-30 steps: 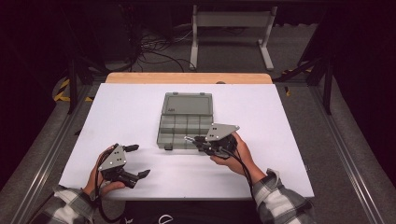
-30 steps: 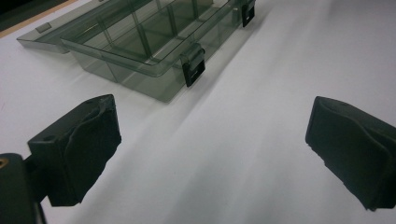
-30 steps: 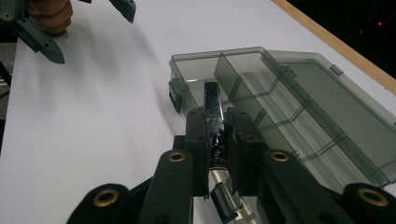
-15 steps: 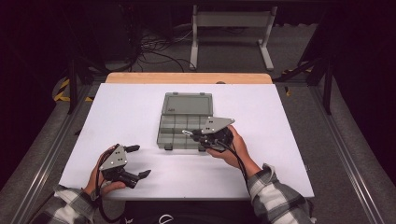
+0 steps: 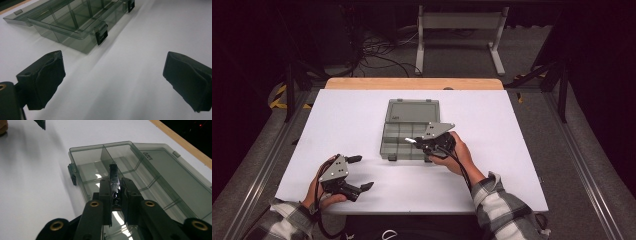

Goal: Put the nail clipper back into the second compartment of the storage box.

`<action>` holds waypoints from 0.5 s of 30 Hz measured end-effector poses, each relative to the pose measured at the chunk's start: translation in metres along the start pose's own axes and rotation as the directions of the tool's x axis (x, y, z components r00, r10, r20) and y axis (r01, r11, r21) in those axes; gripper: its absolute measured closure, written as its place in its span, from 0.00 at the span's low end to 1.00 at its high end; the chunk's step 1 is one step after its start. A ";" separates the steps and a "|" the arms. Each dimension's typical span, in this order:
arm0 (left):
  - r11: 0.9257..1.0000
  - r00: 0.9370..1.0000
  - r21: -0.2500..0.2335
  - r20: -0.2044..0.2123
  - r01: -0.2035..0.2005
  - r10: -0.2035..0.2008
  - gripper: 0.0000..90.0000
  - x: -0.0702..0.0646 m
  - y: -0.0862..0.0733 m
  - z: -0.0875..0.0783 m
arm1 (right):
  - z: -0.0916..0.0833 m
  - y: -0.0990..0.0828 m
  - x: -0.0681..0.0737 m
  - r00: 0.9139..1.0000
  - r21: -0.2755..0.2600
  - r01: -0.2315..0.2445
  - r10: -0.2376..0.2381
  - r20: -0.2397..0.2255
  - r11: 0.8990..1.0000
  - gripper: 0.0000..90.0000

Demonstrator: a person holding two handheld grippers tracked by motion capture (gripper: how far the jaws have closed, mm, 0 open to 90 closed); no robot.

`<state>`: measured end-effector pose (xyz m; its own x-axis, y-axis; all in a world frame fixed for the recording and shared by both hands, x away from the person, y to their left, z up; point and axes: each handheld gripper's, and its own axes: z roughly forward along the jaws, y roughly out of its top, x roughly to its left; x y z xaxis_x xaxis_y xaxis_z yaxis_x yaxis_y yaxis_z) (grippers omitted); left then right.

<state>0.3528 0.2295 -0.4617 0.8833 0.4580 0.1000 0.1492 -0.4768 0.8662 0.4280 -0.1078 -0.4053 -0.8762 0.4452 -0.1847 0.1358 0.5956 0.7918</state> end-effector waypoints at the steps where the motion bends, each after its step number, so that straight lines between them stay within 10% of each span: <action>1: 1.000 1.000 0.000 0.001 0.000 0.000 0.05 0.000 0.000 0.000 | 0.001 -0.001 -0.001 1.000 -0.002 -0.005 0.005 -0.008 1.000 0.88; 15: 1.000 1.000 0.007 0.003 -0.005 0.005 0.05 0.001 0.000 0.001 | 0.007 -0.011 -0.005 0.999 0.030 -0.011 0.012 -0.036 0.999 0.88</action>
<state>0.3538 0.2292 -0.4625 0.8854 0.4533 0.1025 0.1479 -0.4840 0.8625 0.4343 -0.1118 -0.4173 -0.8905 0.4280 -0.1544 0.1589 0.6105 0.7759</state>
